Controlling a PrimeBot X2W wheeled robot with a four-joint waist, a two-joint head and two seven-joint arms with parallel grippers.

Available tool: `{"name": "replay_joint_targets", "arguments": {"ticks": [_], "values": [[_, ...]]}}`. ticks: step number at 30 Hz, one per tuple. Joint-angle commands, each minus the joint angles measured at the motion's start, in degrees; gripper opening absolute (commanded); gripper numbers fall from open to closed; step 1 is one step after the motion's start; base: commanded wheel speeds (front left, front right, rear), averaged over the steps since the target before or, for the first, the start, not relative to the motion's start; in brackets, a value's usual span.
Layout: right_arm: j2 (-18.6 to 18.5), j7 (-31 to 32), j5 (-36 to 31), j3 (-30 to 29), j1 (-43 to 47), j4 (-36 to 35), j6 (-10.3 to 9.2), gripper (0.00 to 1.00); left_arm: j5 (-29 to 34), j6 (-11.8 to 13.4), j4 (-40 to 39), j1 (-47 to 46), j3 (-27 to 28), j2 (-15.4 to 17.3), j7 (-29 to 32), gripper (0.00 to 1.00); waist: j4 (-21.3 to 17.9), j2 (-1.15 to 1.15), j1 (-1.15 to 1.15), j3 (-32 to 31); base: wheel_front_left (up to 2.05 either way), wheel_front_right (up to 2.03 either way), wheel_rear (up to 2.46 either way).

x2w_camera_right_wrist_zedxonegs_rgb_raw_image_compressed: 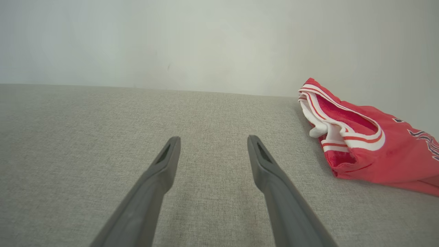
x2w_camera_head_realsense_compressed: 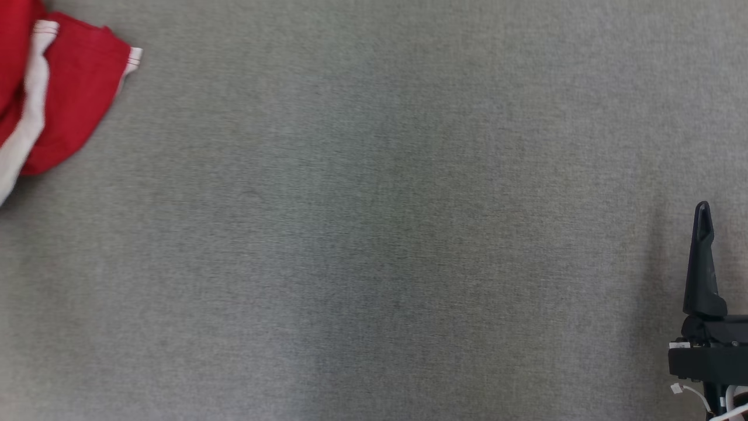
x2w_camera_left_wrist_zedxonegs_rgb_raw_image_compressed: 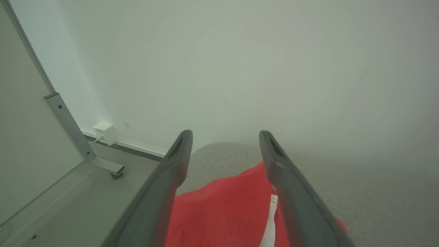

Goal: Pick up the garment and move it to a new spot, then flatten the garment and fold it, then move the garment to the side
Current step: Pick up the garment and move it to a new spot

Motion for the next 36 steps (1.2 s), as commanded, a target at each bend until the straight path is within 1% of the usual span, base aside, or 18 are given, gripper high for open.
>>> {"name": "replay_joint_targets", "arguments": {"ticks": [1, 2, 3, 6, 7, 13, 16, 17, 18, 19, 27, 29, 36], "values": [[0.22, 0.04, -0.32, -0.16, 0.08, -0.57, -0.17, 1.0, -0.47, -0.27, 2.27, -1.22, -0.42, 0.69, 0.62, 1.0, -2.66, -0.02, -0.02, 2.95, 0.0, 0.0, 0.0], [0.29, 0.19, -0.34, -0.17, -0.03, -0.84, -0.17, 1.0, -0.55, -0.32, 4.05, -1.57, -0.89, 0.97, 0.84, 1.0, -2.75, -0.02, -0.02, 3.16, 0.0, 0.0, 0.0], [0.44, 0.37, -0.56, -0.18, -0.24, -1.28, -0.17, 1.0, -1.17, -0.33, 7.5, -2.0, -1.85, 1.01, 2.02, 1.0, -2.86, -0.02, -0.02, 3.51, 0.0, 0.0, 0.0], [0.57, 0.5, -0.85, -0.21, -0.51, -1.82, -0.17, 1.0, -2.0, -0.26, 12.29, -2.97, -3.89, 1.71, 4.46, 1.0, -3.03, -0.02, -0.02, 3.94, 0.0, 0.0, 0.0], [0.64, 0.71, -0.96, -0.33, -0.62, -2.12, -0.17, 1.0, -3.32, -0.29, 14.55, -3.57, -5.36, 1.75, 5.79, 1.0, -3.1, -0.02, -0.02, 4.21, 0.0, 0.0, 0.0], [0.36, 1.05, -1.03, 0.16, -1.44, -2.44, -0.17, 1.0, -7.58, -0.3, 21.29, -3.72, -8.74, 1.9, 11.04, 1.0, -3.58, -0.02, -0.02, 4.79, 0.0, 0.0, 0.0], [0.11, 1.2, -0.81, 0.32, -1.81, -2.47, -0.17, 1.0, -10.15, -0.32, 23.14, -3.03, -10.44, 0.93, 13.83, 1.0, -3.87, -0.02, -0.02, 4.79, 0.0, 0.0, 0.0], [0.18, 1.21, -0.88, 0.4, -1.95, -2.46, -0.17, 1.0, -10.65, -0.33, 23.3, -2.6, -11.12, 1.03, 13.95, 0.48, -4.0, -0.02, -0.02, 4.71, 0.0, 0.0, 0.0], [0.25, 1.21, -0.92, 0.48, -1.97, -2.38, -0.17, 1.0, -11.14, -0.33, 23.26, -2.21, -11.7, 0.95, 13.57, 0.25, -4.11, -0.02, -0.02, 4.6, 0.0, 0.0, 0.0], [0.28, 1.2, -0.94, 0.43, -1.95, -2.31, -0.17, 1.0, -11.49, -0.34, 23.02, -2.05, -12.22, 1.0, 13.06, 0.0, -4.14, -0.02, -0.02, 4.52, 0.0, 0.0, 0.0], [0.98, 0.15, -0.17, 1.42, -2.12, 0.15, -0.17, 1.0, -13.93, -0.31, 21.64, -3.5, -16.24, 3.93, 8.1, 0.0, -3.57, -0.02, -0.02, 1.08, 0.0, 0.0, 0.0], [1.11, -0.06, -0.17, 1.58, -2.13, 0.69, -0.17, 1.0, -13.96, -0.31, 21.48, -3.99, -16.69, 4.34, 7.48, 0.0, -3.47, -0.02, -0.02, 0.41, 0.0, 0.0, 0.0], [2.18, -2.18, 0.97, 3.03, -2.2, 5.32, -0.17, 1.0, -13.85, -0.32, 19.16, -7.15, -19.9, 7.28, 3.0, 0.0, -3.75, -0.02, -0.02, -4.41, 0.0, 0.0, 0.0]]}}
